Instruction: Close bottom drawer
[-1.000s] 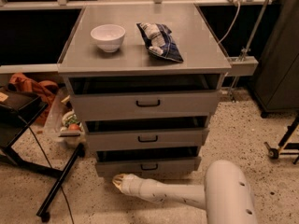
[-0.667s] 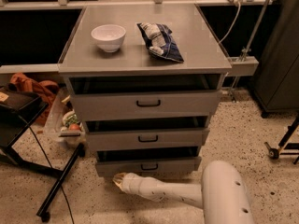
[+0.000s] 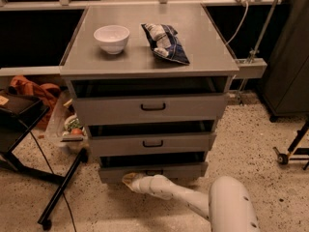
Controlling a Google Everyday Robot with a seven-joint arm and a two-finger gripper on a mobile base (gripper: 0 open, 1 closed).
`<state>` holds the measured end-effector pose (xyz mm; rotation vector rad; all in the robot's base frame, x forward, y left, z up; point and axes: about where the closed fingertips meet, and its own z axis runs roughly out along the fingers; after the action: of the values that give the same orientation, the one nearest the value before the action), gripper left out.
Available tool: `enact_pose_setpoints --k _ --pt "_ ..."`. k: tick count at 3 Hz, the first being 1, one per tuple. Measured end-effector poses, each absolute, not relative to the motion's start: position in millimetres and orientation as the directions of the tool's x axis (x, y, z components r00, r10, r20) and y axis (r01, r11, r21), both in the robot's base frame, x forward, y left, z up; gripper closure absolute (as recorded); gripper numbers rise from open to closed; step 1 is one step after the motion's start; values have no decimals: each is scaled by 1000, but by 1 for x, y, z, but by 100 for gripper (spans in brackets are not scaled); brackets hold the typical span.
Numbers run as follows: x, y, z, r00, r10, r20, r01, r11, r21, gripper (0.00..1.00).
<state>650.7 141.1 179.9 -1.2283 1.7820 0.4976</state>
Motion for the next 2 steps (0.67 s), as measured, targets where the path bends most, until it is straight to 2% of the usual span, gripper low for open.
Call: enact_pose_setpoints --k 2 --pt "676 112 172 -116 -540 -834 -883 441 -162 58"
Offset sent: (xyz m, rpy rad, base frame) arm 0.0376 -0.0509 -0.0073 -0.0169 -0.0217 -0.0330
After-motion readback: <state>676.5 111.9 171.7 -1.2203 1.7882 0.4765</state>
